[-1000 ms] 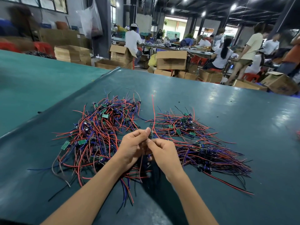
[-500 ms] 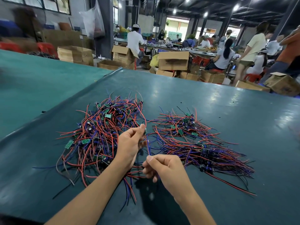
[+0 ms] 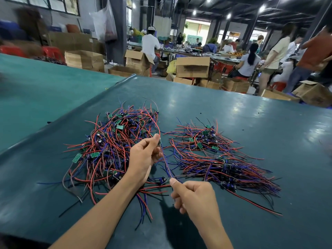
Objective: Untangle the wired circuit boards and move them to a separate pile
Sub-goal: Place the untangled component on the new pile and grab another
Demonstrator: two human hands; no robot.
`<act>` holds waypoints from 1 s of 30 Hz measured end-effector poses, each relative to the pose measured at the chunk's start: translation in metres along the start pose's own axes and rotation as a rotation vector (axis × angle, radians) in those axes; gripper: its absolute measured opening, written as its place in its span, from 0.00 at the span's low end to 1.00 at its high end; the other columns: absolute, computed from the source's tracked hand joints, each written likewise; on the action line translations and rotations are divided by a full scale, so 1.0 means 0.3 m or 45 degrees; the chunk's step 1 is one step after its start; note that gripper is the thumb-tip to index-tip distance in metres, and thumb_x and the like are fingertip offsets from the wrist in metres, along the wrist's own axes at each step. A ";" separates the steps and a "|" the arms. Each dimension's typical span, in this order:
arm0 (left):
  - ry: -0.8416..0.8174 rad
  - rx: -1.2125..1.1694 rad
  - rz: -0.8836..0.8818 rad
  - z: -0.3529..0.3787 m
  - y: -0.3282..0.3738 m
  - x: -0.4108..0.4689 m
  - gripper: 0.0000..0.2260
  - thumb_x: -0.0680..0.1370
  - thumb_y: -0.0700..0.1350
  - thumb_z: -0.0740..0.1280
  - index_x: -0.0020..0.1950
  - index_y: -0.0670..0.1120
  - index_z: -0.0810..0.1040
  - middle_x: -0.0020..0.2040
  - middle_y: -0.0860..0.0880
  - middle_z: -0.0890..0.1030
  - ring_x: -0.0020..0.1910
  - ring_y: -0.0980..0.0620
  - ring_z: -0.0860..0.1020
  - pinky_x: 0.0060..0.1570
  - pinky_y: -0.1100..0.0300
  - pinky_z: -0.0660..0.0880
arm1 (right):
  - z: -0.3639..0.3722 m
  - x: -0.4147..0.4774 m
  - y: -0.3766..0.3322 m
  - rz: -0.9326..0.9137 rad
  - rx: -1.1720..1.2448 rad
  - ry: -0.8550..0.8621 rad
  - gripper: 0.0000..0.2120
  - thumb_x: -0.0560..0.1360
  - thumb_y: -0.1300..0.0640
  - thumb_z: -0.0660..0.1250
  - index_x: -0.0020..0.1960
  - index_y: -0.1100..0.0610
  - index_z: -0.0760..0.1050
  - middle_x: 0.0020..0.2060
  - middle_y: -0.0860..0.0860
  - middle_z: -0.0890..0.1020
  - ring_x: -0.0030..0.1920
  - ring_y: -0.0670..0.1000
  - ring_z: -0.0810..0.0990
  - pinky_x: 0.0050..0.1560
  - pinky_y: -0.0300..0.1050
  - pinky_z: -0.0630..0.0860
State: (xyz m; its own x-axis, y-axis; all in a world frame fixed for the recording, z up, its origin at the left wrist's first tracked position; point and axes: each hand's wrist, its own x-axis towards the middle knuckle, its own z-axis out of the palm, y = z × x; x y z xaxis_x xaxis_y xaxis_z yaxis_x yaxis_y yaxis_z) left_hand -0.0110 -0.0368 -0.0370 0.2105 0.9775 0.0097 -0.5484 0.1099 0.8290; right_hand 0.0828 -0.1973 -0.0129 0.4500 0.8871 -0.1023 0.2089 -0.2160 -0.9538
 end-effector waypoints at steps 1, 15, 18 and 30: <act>-0.033 -0.008 -0.025 -0.002 0.007 -0.001 0.09 0.73 0.49 0.75 0.38 0.45 0.81 0.31 0.48 0.75 0.29 0.55 0.74 0.32 0.62 0.77 | -0.001 -0.005 0.005 -0.015 -0.023 0.061 0.28 0.75 0.43 0.72 0.25 0.60 0.73 0.20 0.52 0.75 0.22 0.49 0.69 0.28 0.39 0.67; -0.423 -0.355 -0.327 -0.015 0.030 -0.008 0.14 0.78 0.45 0.66 0.59 0.40 0.85 0.50 0.47 0.84 0.37 0.56 0.77 0.36 0.62 0.77 | 0.023 -0.039 0.111 -0.085 -0.086 0.442 0.27 0.78 0.40 0.63 0.25 0.53 0.75 0.19 0.49 0.74 0.23 0.45 0.71 0.33 0.44 0.73; -0.404 -0.383 -0.331 -0.011 0.033 -0.008 0.14 0.79 0.44 0.65 0.59 0.40 0.84 0.49 0.47 0.83 0.37 0.55 0.77 0.35 0.61 0.77 | 0.026 -0.035 0.111 -0.075 -0.114 0.460 0.23 0.77 0.40 0.63 0.28 0.50 0.77 0.21 0.48 0.77 0.25 0.44 0.74 0.34 0.40 0.71; -0.307 -0.353 -0.326 0.004 0.049 -0.029 0.09 0.74 0.48 0.72 0.47 0.44 0.78 0.44 0.45 0.80 0.35 0.53 0.77 0.34 0.59 0.79 | -0.018 0.020 0.085 0.070 -0.213 0.324 0.25 0.79 0.41 0.64 0.26 0.51 0.77 0.18 0.46 0.72 0.22 0.43 0.69 0.33 0.42 0.67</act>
State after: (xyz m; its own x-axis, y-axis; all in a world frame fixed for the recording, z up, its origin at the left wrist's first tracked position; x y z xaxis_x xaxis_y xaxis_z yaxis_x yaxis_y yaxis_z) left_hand -0.0200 -0.0440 -0.0244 0.5323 0.8463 -0.0193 -0.6432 0.4192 0.6407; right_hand 0.0955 -0.1995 -0.0364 0.6633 0.7461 -0.0581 0.3088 -0.3436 -0.8869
